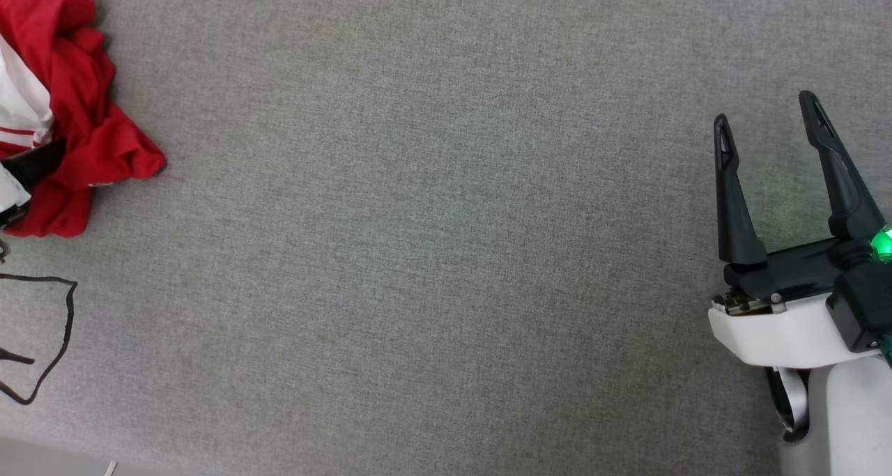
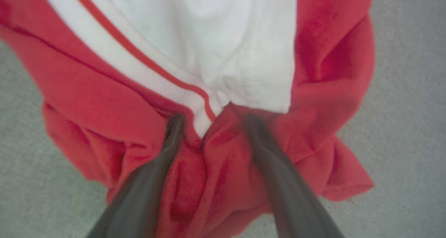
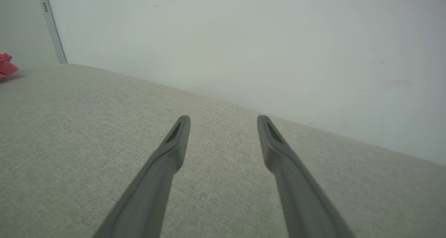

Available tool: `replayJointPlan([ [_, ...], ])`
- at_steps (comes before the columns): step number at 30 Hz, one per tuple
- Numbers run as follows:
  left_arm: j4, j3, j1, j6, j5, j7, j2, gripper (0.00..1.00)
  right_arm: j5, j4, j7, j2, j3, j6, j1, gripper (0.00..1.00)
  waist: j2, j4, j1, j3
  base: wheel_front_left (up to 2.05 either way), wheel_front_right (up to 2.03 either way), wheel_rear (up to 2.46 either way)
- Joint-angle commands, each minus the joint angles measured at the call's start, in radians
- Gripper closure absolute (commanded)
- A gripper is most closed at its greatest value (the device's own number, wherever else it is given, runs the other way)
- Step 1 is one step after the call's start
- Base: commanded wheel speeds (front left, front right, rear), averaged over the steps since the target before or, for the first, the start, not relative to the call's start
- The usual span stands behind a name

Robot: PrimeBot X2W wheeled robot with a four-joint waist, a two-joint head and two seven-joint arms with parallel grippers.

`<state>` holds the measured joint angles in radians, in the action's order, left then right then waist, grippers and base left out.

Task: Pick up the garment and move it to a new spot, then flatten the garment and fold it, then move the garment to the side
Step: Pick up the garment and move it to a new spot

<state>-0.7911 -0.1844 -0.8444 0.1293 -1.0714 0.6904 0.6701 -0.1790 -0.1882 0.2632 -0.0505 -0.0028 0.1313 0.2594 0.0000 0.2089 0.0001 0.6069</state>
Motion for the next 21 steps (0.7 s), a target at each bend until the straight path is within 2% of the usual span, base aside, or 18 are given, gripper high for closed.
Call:
replayJointPlan([
  [1, -0.023, -0.038, 0.048, 0.000, -0.001, 0.012, -0.043, 1.00, -0.004, -0.001, 0.002, 0.001, -0.001, -0.001, 0.013, 0.00, 0.0000, -0.001, -0.0001, -0.004, 0.00, 0.00, 0.00],
  [4, -0.002, -0.057, 0.028, 0.000, -0.002, -0.020, -0.016, 1.00, 0.007, 0.006, 0.002, 0.001, -0.003, -0.001, 0.009, 0.00, 0.0000, -0.002, -0.0001, -0.023, 0.00, 0.00, 0.00],
  [11, 0.081, -0.107, -0.045, 0.000, 0.025, -0.133, 0.087, 1.00, 0.052, 0.025, 0.002, 0.001, 0.002, -0.001, -0.006, 0.00, 0.0000, -0.021, -0.0001, -0.102, 0.00, 0.00, 0.00],
  [21, 0.339, -0.277, -0.128, 0.000, 0.042, -0.187, 0.191, 1.00, 0.125, 0.044, 0.002, 0.001, -0.008, -0.001, -0.033, 0.00, 0.0000, -0.072, -0.0001, -0.197, 0.00, 0.00, 0.00],
])
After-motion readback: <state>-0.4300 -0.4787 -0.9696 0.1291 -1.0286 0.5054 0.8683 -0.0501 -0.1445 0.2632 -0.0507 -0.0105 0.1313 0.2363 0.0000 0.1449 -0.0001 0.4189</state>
